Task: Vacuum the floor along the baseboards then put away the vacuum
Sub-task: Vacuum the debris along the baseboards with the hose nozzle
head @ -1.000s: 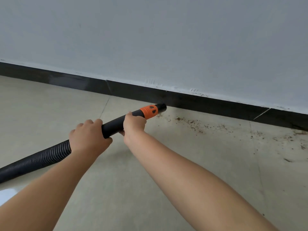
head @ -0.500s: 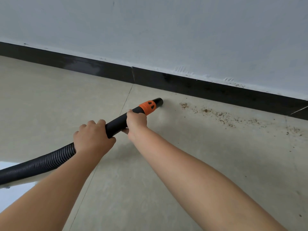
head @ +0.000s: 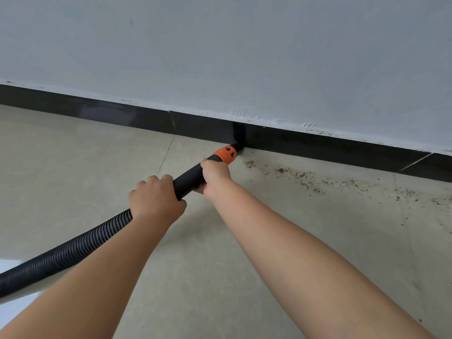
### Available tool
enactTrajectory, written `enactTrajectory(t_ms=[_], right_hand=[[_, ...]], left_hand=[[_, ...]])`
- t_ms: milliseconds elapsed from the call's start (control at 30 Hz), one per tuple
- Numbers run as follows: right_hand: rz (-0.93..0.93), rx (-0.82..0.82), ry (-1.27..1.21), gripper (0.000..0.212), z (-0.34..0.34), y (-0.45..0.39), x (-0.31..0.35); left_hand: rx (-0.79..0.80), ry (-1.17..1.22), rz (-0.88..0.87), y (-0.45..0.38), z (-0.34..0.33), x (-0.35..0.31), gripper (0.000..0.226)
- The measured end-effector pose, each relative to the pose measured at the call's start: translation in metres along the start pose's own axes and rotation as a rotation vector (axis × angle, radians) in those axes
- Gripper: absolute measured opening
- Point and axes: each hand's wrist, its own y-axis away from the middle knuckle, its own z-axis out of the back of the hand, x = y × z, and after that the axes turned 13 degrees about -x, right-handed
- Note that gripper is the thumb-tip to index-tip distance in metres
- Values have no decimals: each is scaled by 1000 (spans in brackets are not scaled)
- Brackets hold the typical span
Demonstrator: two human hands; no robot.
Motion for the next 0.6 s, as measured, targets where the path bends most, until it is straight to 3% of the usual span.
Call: enactTrajectory(t_ms=[167,367,600], right_hand=[[-37,-25,-42,17,29,-9,10],[-33,-105,-109,35,65,-23,16],[-30,-182,-183,19,110,-33,26]], left_hand=[[-1,-9,-65,0,0,-27,27],[3,-38,-182,0,2,-63,29],[1,-23,-281,5,1,-106,31]])
